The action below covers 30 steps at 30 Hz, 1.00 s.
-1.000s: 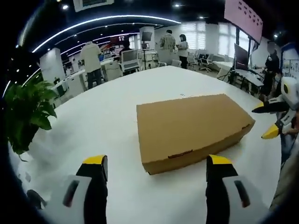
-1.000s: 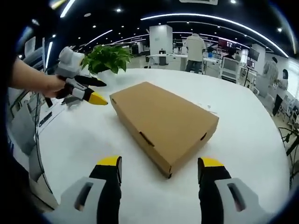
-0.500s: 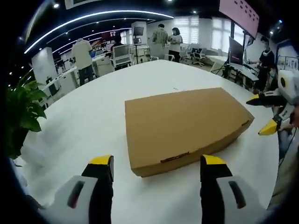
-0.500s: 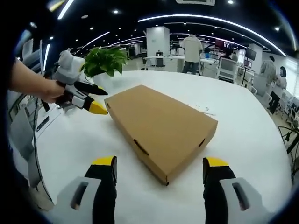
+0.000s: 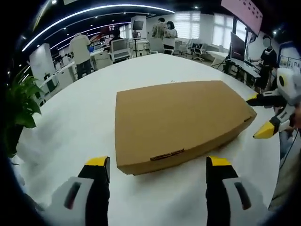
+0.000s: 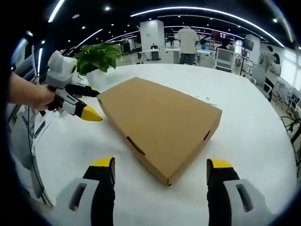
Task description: Operate the shoe box by opening the lid, removing the specified soft item, and placing it in the target area until the item is outside and the box remains undamaged.
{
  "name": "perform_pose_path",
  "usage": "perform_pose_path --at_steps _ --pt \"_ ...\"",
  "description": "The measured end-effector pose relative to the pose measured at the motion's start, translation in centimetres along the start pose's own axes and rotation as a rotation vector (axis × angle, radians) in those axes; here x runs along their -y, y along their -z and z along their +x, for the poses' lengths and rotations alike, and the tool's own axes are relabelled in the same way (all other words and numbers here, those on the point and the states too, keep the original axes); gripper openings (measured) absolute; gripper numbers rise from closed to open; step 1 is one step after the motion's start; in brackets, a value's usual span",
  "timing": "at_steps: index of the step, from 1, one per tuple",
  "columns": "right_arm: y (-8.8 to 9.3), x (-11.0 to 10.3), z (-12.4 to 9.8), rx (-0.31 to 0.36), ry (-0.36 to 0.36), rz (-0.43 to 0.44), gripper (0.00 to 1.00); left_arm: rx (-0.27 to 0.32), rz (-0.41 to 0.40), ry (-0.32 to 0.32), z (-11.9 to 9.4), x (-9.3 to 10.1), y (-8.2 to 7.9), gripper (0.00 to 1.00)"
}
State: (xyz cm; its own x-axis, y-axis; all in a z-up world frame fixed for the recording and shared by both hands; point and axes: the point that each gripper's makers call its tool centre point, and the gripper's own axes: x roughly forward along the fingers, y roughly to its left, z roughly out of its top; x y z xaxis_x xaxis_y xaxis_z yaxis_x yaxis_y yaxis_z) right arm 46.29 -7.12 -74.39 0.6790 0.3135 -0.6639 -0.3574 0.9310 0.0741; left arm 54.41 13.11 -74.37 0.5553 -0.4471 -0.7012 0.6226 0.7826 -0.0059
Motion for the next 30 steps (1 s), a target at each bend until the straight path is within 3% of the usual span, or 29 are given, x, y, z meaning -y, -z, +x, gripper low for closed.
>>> perform_pose_path --at_steps 3,8,14,19,22,26,30 --pt "-0.8 0.2 0.0 0.031 0.016 -0.013 0.8 0.009 0.009 0.0 0.0 0.1 -0.3 0.92" --pt "-0.7 -0.2 0.5 0.009 -0.001 -0.06 0.84 -0.009 -0.011 0.001 0.2 -0.1 0.1 0.92" --pt "-0.5 -0.5 0.6 0.018 -0.026 -0.022 0.85 -0.025 -0.017 -0.002 0.3 0.3 0.9 0.93" --pt "-0.5 -0.6 0.9 0.005 -0.016 -0.101 0.83 -0.035 0.004 0.015 0.6 0.7 1.0 0.91" --pt "-0.9 -0.7 0.9 0.003 -0.004 -0.126 0.76 -0.005 -0.079 0.031 0.7 1.0 0.3 0.89" --pt "-0.8 -0.6 1.0 -0.007 0.011 -0.141 0.76 -0.06 0.018 0.013 1.0 0.7 1.2 0.88" --pt "-0.4 0.2 1.2 -0.029 0.038 -0.149 0.71 -0.05 0.013 0.021 1.1 0.6 1.2 0.87"
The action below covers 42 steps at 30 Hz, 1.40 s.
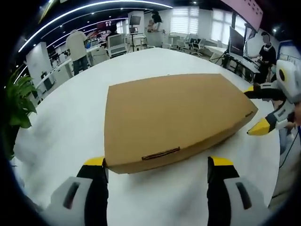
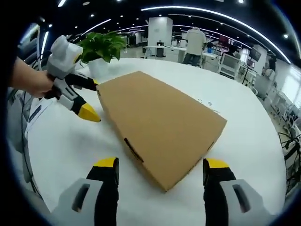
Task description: Operate the shoe box by opening the lid, removing the specified soft item, and placing it in the target area until the item is outside and the box remains undamaged.
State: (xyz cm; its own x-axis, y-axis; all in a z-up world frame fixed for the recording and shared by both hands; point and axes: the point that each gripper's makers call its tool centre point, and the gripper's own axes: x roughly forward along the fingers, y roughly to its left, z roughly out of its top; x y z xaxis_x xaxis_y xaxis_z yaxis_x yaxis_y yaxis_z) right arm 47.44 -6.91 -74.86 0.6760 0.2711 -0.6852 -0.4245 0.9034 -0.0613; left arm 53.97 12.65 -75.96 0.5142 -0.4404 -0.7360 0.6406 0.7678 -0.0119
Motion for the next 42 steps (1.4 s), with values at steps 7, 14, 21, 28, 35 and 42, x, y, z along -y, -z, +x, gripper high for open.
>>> perform_pose_path --at_steps 7,14,21,28,35,42 --pt "0.4 -0.1 0.5 -0.024 0.004 -0.034 0.74 -0.022 0.0 -0.006 0.1 -0.1 0.5 0.86" --pt "-0.1 -0.2 1.0 -0.026 0.014 -0.014 0.75 -0.032 -0.011 -0.02 0.1 -0.8 1.0 0.8" --pt "-0.7 0.6 1.2 -0.012 0.025 0.032 0.73 0.002 -0.008 -0.015 0.6 -1.0 -0.4 0.79" --pt "-0.6 0.6 1.3 -0.011 0.031 0.038 0.73 -0.008 0.018 -0.013 0.9 -0.7 -0.5 0.8" --pt "-0.6 0.6 1.5 -0.003 -0.004 0.093 0.75 -0.011 0.017 -0.015 0.9 -0.7 -0.5 0.8" --pt "-0.7 0.6 1.6 0.005 -0.01 0.088 0.74 -0.02 0.007 -0.023 0.8 -0.7 -0.5 0.79"
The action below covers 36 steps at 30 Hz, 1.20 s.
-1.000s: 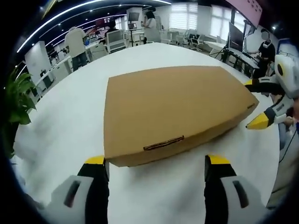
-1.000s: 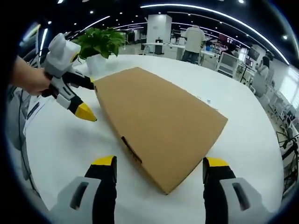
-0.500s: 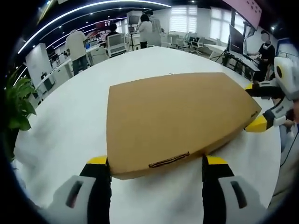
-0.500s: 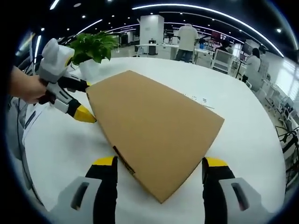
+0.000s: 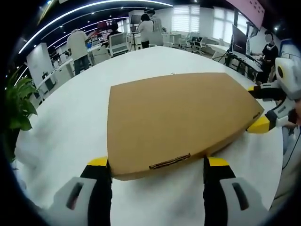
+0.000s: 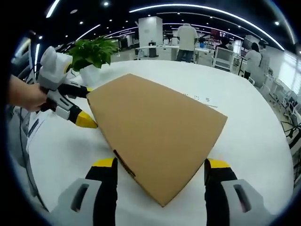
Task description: Operate the shoe box by opening the lid, removing the specified soft item, and placing it in the target area until the item is outside and the box remains undamaged.
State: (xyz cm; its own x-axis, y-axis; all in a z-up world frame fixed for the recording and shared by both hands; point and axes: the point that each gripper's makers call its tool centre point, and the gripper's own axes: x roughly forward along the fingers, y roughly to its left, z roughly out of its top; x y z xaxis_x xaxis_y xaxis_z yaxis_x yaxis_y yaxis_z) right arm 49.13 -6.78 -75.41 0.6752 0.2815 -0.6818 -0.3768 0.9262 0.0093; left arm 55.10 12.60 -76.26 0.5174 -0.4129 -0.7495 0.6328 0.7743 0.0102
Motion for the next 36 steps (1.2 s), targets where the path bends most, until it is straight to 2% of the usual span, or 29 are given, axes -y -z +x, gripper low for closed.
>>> perform_pose_path --at_steps 22,27,36 --pt "0.0 0.4 -0.1 -0.002 -0.038 -0.038 0.73 -0.023 -0.053 -0.047 -0.5 0.7 0.7 0.79" --pt "0.3 0.4 -0.1 -0.023 -0.039 -0.079 0.72 -0.024 -0.064 -0.058 -0.7 0.9 0.9 0.79" --pt "0.3 0.5 -0.4 -0.022 -0.055 -0.066 0.69 -0.02 -0.094 -0.073 -1.1 1.3 1.2 0.78"
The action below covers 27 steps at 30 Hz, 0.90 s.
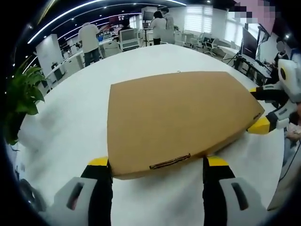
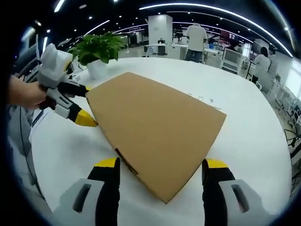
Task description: Operate the shoe box by opening the lid, removing the specified soft item, and placing it in the target area until the item is outside and the box remains undamaged.
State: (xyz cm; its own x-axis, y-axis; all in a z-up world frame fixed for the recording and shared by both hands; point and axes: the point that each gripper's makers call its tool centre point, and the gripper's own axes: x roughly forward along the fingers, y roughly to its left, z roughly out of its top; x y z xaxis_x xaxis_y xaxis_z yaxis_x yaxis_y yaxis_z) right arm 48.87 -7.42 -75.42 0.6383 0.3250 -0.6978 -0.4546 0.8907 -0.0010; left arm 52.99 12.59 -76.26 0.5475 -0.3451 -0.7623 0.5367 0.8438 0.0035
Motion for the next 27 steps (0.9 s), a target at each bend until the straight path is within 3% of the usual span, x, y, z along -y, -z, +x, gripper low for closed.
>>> perform_pose_path --at_steps 27 --pt "0.8 0.2 -0.6 0.005 -0.037 -0.024 0.65 0.042 -0.092 -0.066 -1.5 1.7 1.5 0.77"
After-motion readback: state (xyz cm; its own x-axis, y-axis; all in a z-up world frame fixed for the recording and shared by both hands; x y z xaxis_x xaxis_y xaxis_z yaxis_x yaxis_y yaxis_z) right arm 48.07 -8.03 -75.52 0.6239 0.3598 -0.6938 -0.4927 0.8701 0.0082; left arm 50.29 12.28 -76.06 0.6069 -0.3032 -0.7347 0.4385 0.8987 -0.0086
